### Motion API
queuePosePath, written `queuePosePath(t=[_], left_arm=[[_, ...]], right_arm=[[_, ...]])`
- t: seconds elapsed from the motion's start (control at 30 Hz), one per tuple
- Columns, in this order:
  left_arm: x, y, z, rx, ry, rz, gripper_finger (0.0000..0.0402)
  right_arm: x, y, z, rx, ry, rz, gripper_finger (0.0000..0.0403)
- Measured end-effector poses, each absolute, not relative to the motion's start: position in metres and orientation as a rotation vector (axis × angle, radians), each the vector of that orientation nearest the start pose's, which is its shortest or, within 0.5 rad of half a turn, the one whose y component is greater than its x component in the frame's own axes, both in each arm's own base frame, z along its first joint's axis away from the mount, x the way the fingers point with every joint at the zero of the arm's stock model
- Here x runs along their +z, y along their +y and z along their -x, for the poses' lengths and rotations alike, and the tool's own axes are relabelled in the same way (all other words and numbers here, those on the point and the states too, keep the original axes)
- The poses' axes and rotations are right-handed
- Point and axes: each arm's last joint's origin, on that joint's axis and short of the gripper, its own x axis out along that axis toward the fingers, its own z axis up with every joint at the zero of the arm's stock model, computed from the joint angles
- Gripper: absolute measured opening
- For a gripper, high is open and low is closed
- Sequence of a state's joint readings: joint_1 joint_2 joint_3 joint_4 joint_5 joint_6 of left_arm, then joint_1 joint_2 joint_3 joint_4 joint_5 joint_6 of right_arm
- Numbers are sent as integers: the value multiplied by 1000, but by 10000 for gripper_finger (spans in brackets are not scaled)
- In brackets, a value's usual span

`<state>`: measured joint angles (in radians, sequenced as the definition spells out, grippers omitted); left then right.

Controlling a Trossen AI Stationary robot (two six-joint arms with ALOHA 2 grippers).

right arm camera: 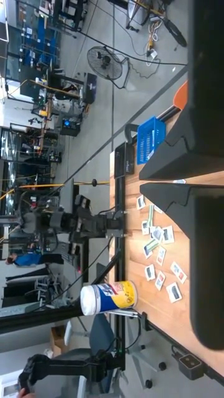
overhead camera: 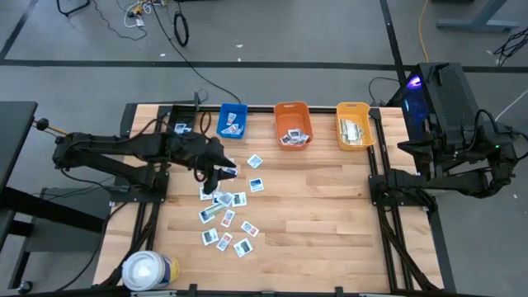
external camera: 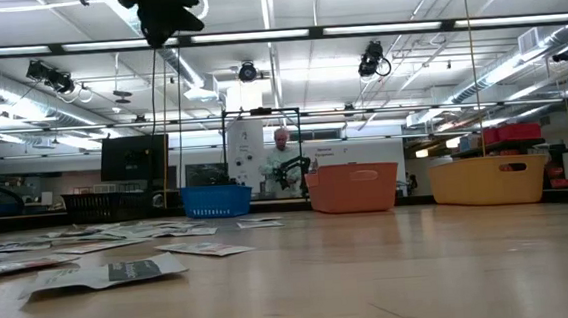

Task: Pick & Place First Aid Supplies
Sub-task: Put the bandage into the yellow bin

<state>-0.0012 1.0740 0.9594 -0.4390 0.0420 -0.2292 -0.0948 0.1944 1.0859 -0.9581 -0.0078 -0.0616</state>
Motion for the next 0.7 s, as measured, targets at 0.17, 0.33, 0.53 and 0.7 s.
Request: queuePosePath(t=[0.17,0.33,0.53,0.7], left_arm=[[332,-3,-228,-44,680,95,177],[334,-5,-228,-155,748,34,177],[330,-10,-224,-362,772,-3,177],[322,-17,-215,-376,894,-12,177]], right_arm=[[376,4,35,-85,70,58,23],[376,4,35,-85,70,58,23],[376,4,35,-85,70,58,23],[376,4,35,-85,70,58,23]])
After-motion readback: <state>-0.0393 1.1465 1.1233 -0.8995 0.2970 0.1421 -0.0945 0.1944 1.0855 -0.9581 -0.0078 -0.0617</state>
